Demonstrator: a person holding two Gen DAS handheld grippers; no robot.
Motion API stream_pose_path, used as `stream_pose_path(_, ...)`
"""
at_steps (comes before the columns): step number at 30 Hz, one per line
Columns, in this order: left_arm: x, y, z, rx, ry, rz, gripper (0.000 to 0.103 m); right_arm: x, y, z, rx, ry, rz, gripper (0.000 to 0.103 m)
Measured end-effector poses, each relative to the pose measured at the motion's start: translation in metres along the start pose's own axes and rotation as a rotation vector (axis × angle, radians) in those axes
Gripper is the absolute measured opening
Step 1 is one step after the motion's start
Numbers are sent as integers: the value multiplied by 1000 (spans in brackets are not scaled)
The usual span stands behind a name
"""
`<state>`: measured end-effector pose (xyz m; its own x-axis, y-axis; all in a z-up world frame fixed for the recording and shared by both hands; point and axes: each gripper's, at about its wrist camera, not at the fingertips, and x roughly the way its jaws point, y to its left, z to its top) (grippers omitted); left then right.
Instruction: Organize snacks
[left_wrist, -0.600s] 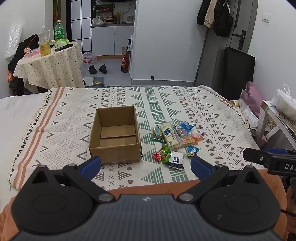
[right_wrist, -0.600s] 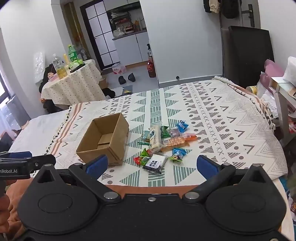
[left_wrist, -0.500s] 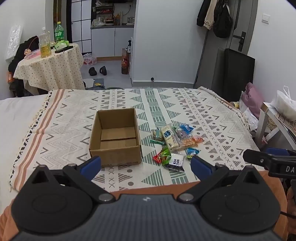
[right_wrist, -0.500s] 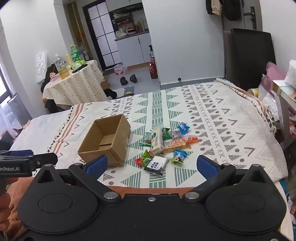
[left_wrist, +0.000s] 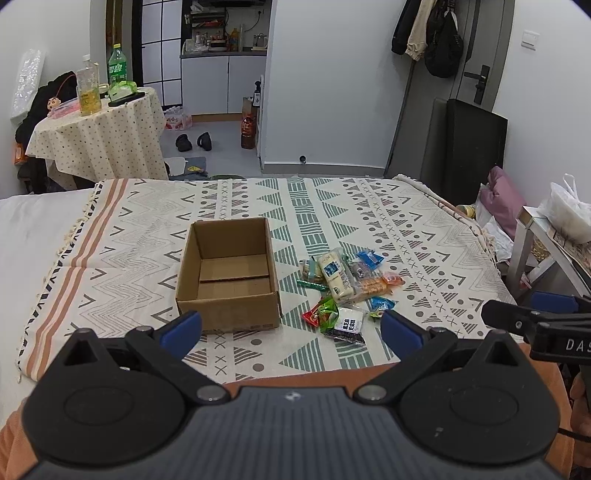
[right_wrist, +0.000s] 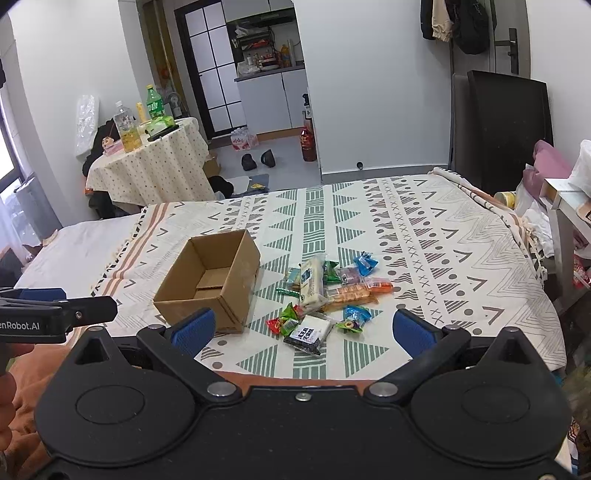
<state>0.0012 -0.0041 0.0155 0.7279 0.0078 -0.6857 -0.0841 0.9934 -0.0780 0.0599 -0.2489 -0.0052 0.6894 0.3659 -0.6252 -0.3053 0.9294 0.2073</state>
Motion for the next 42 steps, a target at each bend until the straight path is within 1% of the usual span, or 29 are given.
stream_pose_path(14,1,0,-3,2,8,-11,103,-2,3,-2,-26,-8,-18,103)
stream_pose_path(20,-1,0,-5,-3,8,-12,103,-1,5,-5,-29,7,-26,103)
stream_pose_path(42,-10,6,-9,-10,3,-9,103,-8,8,-6,-51,12,-27,103)
